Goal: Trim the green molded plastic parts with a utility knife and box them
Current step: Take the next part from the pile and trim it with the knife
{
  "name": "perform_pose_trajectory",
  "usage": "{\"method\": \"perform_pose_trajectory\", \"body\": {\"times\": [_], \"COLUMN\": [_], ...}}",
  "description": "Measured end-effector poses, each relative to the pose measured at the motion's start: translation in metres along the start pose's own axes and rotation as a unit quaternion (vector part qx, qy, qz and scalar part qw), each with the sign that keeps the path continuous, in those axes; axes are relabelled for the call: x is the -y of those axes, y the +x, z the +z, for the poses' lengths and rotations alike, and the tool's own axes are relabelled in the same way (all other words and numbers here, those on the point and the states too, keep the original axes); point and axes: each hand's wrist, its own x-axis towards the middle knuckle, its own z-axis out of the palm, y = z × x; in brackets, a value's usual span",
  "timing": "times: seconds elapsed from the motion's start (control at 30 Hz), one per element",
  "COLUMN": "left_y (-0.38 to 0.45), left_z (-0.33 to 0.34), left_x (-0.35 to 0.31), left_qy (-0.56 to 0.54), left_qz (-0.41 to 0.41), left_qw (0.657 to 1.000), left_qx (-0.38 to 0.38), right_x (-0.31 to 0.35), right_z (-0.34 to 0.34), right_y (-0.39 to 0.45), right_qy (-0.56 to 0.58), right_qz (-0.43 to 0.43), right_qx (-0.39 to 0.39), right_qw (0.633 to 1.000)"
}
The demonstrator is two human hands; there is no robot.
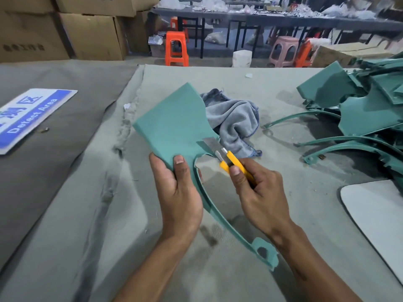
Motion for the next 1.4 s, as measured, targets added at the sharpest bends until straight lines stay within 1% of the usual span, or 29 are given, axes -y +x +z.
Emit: {"method": "perform_pose_trajectory", "body": {"times": [0.07, 0.1, 0.17, 0.23, 0.3, 0.37, 0.47, 0.53, 0.63, 0.7, 0.73, 0.8, 0.87, 0.93, 1.07, 1.13, 1.23, 1.3, 1.4], "left_y": [0.0, 0.0, -0.002, -0.003, -0.001, 0.0, 0.001, 0.001, 0.003, 0.003, 0.002, 0.001, 0.001, 0.001, 0.0, 0.0, -0.001, -0.001, 0.001], "left_z": [-0.002, -0.003, -0.002, -0.002, -0.002, -0.002, -0.001, 0.0, 0.0, -0.002, -0.002, -0.001, -0.001, -0.002, -0.001, -0.002, -0.002, -0.001, -0.002], "left_x": [-0.001, -0.002, -0.003, -0.001, 0.002, 0.003, 0.003, 0.004, 0.007, 0.007, 0.006, 0.006, 0.006, 0.008, 0.006, 0.005, 0.004, 0.003, 0.004], "left_qy": [-0.002, -0.008, -0.003, 0.022, 0.029, 0.017, 0.007, 0.013, -0.004, -0.015, -0.02, -0.018, -0.023, -0.033, -0.067, -0.078, -0.077, -0.073, -0.064], "left_qz": [-0.012, -0.023, -0.02, 0.008, 0.004, -0.016, -0.023, -0.019, -0.036, -0.034, -0.036, -0.041, -0.046, -0.052, -0.081, -0.093, -0.106, -0.115, -0.127], "left_qw": [1.0, 1.0, 1.0, 1.0, 0.999, 0.999, 0.999, 0.999, 0.998, 0.998, 0.998, 0.998, 0.998, 0.998, 0.994, 0.993, 0.991, 0.991, 0.99], "left_qx": [-0.015, -0.017, -0.015, -0.016, -0.024, -0.034, -0.042, -0.042, -0.053, -0.053, -0.048, -0.039, -0.028, -0.018, -0.012, -0.011, -0.005, -0.005, -0.013], "right_x": [0.002, 0.004, 0.008, 0.01, 0.01, 0.01, 0.013, 0.014, 0.011, 0.007, 0.005, 0.004, 0.003, 0.001, -0.005, -0.005, -0.006, -0.006, -0.003], "right_z": [0.0, 0.0, 0.003, 0.007, 0.008, 0.007, 0.006, 0.009, 0.008, 0.0, -0.005, -0.012, -0.012, -0.01, -0.013, -0.016, -0.017, -0.015, -0.013], "right_y": [0.0, -0.001, -0.004, -0.006, -0.005, -0.004, -0.006, -0.007, -0.005, -0.002, -0.002, -0.002, -0.002, -0.001, 0.0, 0.002, 0.002, 0.002, 0.001], "right_qy": [-0.009, -0.006, -0.002, -0.02, -0.045, -0.046, -0.036, -0.057, -0.081, -0.069, -0.058, -0.034, -0.033, -0.047, -0.075, -0.064, -0.047, -0.061, -0.104], "right_qz": [-0.007, -0.02, -0.047, -0.045, -0.026, -0.026, -0.057, -0.049, -0.026, -0.042, -0.066, -0.119, -0.136, -0.133, -0.12, -0.113, -0.121, -0.118, -0.115], "right_qx": [-0.034, -0.034, -0.007, 0.006, -0.022, -0.044, -0.009, -0.003, -0.059, -0.072, -0.054, 0.018, 0.064, 0.066, 0.045, 0.033, 0.059, 0.07, 0.027], "right_qw": [0.999, 0.999, 0.999, 0.999, 0.998, 0.998, 0.998, 0.997, 0.995, 0.994, 0.995, 0.992, 0.988, 0.988, 0.989, 0.991, 0.99, 0.989, 0.988]}}
